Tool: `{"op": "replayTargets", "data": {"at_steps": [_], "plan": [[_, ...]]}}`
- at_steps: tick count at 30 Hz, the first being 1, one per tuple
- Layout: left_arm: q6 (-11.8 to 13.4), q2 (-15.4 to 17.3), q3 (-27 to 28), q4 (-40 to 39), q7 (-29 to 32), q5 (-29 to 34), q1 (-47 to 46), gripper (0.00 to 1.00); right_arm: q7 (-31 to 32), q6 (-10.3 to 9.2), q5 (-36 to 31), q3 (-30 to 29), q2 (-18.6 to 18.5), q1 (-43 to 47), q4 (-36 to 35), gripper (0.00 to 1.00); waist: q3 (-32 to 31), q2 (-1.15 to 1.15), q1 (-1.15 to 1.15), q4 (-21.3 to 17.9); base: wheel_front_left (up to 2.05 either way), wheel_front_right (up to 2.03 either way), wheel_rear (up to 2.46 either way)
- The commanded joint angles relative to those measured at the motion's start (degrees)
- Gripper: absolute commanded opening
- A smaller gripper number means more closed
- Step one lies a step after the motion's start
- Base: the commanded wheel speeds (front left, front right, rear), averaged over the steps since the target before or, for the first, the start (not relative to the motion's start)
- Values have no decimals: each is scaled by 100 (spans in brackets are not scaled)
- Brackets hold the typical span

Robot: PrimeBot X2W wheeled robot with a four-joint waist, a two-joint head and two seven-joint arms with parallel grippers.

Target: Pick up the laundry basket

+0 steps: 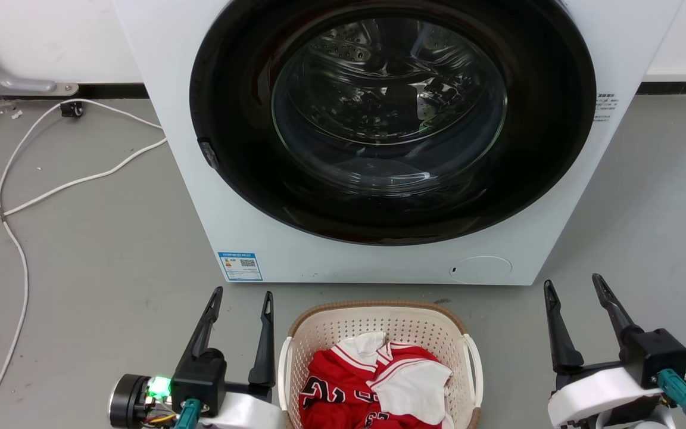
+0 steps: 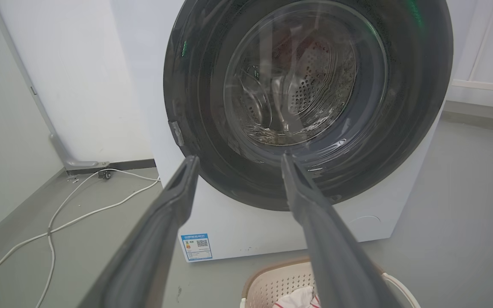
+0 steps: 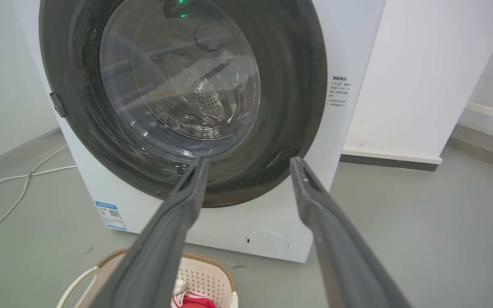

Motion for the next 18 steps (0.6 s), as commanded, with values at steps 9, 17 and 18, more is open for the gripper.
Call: {"op": "replayTargets", "data": {"at_steps": [9,17,18], "plan": [[-83,-65,-11,81,-94,309,24,100,-88,-4,-175,83,-1,58,60,100,22,0,0,39,0,0,0],[-65,-84,41,117,-88,360,17,100,-87,-4,-83,55,-1,-11,87,100,39,0,0,43,0,0,0],[-66,-84,52,121,-88,357,19,100,-86,-4,-83,57,-1,-13,89,100,41,0,0,42,0,0,0]]}}
